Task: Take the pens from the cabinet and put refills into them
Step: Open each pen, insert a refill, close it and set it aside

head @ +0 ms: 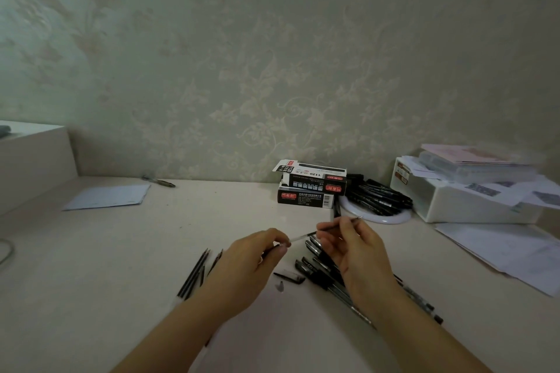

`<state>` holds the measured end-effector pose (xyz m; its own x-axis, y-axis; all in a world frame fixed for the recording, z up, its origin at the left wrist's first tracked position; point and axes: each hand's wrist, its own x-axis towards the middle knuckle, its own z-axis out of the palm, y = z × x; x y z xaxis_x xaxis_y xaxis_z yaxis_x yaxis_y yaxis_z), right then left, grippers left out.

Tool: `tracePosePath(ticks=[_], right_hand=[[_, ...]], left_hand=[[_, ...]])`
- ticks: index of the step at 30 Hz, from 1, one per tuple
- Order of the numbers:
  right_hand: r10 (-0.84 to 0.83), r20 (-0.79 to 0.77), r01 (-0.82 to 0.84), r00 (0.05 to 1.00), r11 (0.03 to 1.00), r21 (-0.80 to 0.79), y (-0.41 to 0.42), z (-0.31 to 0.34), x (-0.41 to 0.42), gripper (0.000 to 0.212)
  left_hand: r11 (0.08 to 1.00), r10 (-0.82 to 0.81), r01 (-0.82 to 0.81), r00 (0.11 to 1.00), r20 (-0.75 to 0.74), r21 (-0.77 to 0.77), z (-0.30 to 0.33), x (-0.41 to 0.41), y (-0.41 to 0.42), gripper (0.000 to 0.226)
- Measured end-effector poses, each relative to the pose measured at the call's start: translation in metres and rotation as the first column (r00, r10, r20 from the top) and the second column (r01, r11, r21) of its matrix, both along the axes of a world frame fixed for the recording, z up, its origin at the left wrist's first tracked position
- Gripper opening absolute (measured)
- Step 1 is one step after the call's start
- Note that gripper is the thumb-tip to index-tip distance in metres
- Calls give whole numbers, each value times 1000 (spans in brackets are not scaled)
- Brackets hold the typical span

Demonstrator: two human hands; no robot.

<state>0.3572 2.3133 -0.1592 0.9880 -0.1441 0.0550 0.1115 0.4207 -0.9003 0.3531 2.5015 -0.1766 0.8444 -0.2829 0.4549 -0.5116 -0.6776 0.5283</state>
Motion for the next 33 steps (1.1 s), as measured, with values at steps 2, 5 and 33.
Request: tracePosePath(ticks=[2, 5, 33], right_hand=[[22, -14, -22, 1000, 1000, 4, 2, -2, 0, 25], [27, -15, -27, 1000, 1000, 11, 3, -5, 2, 25], [385, 278, 215, 880, 200, -956, 19, -27, -6, 29]], left_hand=[[1000, -25, 25, 1000, 2, -11, 0, 0, -1, 15], [999, -37, 37, 999, 1, -32, 1, 0, -1, 15], [994, 1, 0, 1000, 12, -114, -1, 3, 1, 20]])
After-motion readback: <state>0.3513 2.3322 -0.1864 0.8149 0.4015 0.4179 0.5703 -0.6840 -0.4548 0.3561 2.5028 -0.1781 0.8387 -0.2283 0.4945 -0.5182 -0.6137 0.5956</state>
